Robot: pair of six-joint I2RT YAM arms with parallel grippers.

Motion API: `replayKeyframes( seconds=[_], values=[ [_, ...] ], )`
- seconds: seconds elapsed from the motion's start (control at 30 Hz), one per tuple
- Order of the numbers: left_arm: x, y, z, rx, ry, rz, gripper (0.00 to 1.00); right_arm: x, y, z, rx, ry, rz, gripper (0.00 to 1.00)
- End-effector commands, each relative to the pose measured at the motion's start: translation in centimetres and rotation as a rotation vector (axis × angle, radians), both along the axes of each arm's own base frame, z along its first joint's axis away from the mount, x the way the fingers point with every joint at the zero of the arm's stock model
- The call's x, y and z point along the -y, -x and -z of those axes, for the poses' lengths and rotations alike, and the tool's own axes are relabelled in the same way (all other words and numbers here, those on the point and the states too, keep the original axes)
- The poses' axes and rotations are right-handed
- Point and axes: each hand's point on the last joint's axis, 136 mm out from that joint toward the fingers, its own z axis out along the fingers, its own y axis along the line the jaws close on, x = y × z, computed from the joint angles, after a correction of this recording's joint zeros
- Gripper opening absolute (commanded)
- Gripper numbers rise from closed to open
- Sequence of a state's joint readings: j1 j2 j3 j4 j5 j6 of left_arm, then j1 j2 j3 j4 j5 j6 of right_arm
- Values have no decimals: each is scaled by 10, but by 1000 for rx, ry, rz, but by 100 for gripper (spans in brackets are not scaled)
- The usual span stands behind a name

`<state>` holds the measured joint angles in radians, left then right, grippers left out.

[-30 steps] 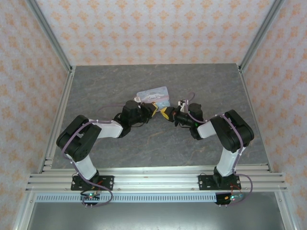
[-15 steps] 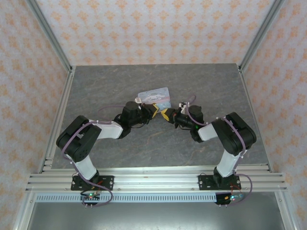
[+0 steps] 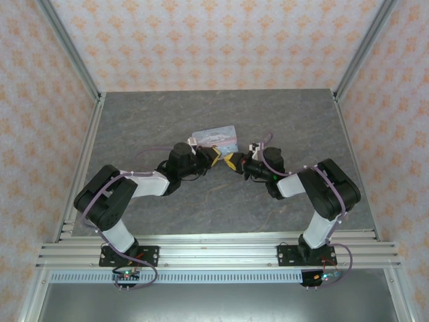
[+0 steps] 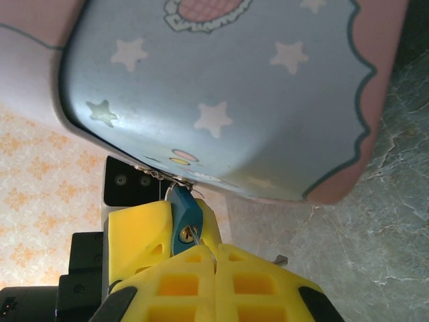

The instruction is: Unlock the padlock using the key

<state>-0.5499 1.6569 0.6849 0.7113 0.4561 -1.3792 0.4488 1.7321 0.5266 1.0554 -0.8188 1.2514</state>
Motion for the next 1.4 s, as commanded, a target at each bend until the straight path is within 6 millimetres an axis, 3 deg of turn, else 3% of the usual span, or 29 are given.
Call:
replayKeyframes(
  seconds=[0.0, 0.47, 0.73, 1.17, 1.37],
  values=[
    [39, 36, -52, 124, 101, 232, 0, -7, 5, -6, 33, 1, -24, 0],
    [39, 35, -46, 117, 91, 228, 0, -12, 10, -29, -24, -137, -46, 0],
    [41, 35, -48, 119, 95, 229, 0, -21, 11, -42, -9, -121, -77, 0],
    [41, 47, -37, 120, 76, 279, 0, -15, 25, -10, 5, 21, -116, 0],
    [39, 56, -45, 140, 93, 324, 0, -8, 36, -5, 37, 32, -136, 0]
  ],
)
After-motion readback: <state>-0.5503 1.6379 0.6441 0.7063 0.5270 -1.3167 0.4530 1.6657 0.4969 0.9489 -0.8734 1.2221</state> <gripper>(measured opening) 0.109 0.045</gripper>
